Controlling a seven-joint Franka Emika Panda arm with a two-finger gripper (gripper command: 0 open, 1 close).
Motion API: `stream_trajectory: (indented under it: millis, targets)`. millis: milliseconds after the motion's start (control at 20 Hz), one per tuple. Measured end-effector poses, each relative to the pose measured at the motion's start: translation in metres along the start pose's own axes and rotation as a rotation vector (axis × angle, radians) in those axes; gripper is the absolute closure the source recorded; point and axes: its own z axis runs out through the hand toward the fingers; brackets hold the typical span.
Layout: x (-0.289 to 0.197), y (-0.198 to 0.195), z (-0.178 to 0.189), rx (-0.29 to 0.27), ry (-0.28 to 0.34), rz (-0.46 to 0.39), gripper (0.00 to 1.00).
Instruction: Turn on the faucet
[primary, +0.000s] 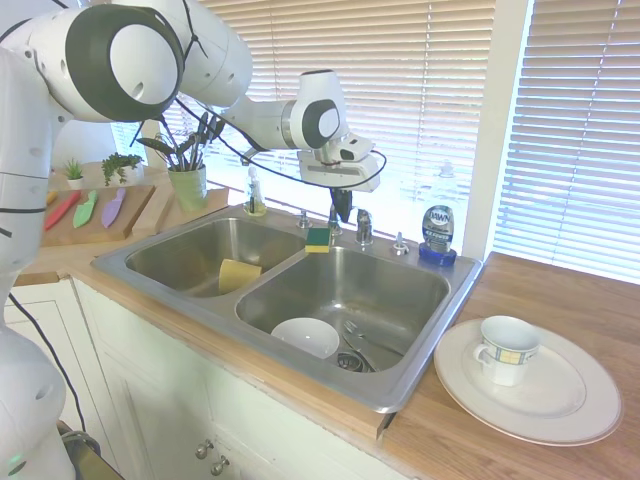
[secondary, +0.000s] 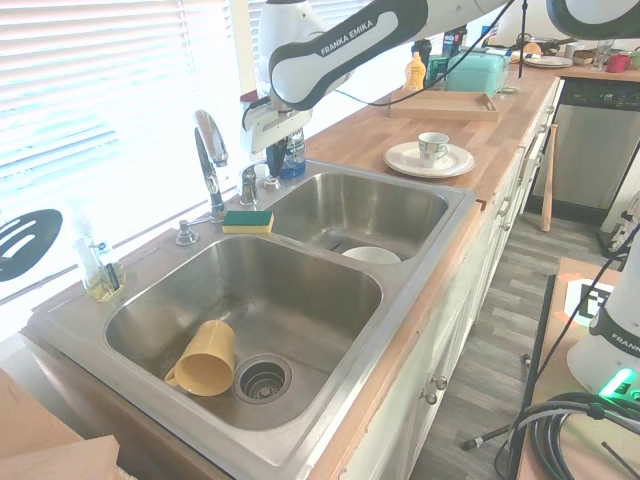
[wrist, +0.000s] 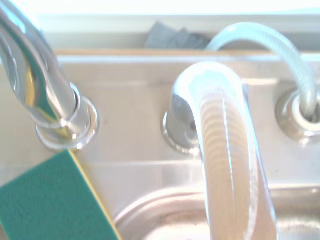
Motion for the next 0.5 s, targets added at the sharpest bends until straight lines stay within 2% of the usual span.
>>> stream_trajectory:
  millis: [200,500]
  targets:
    - [0.001,-0.004,-0.004,0.022,0.032,0.005,1.00]
    - [0.005,-0.010,-0.015,0.081,0.121,-0.011,1.00]
